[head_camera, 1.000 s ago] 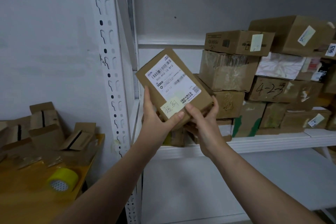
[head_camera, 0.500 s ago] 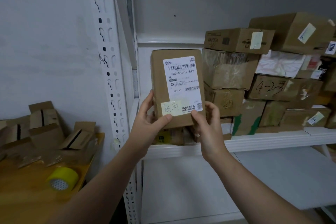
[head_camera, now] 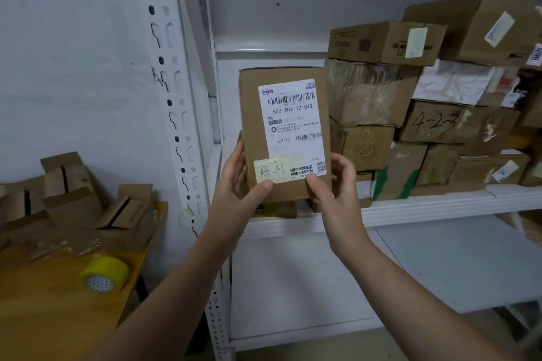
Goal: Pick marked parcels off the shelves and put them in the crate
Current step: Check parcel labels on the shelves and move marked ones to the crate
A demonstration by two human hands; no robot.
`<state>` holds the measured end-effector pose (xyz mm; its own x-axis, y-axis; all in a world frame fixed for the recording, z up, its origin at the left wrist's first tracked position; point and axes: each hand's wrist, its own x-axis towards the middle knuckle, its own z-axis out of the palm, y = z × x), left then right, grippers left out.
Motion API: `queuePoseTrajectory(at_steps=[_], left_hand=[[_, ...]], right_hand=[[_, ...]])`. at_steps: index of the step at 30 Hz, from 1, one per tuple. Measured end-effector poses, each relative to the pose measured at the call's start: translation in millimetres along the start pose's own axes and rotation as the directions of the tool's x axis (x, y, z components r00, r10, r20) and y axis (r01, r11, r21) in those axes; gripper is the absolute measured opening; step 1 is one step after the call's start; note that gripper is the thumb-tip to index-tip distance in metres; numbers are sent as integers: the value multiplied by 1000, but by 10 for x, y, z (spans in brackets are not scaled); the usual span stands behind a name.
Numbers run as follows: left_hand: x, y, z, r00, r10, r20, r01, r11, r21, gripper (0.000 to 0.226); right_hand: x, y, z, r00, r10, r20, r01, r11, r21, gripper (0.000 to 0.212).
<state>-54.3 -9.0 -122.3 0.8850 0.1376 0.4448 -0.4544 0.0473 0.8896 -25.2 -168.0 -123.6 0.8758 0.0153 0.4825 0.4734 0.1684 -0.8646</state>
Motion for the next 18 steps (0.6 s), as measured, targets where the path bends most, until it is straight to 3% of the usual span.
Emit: queuePoseTrajectory(at_steps=[5, 18], left_hand=[[-246, -194, 247, 999, 4, 35, -6, 998, 60, 77], [-780, -475, 1818, 967, -88, 239, 87, 996, 15, 61]], right_hand=[[-294, 108, -219, 991, -102, -90, 93, 990, -104, 47], [-1047, -122, -1854, 951, 1, -311, -73, 973, -221, 36]])
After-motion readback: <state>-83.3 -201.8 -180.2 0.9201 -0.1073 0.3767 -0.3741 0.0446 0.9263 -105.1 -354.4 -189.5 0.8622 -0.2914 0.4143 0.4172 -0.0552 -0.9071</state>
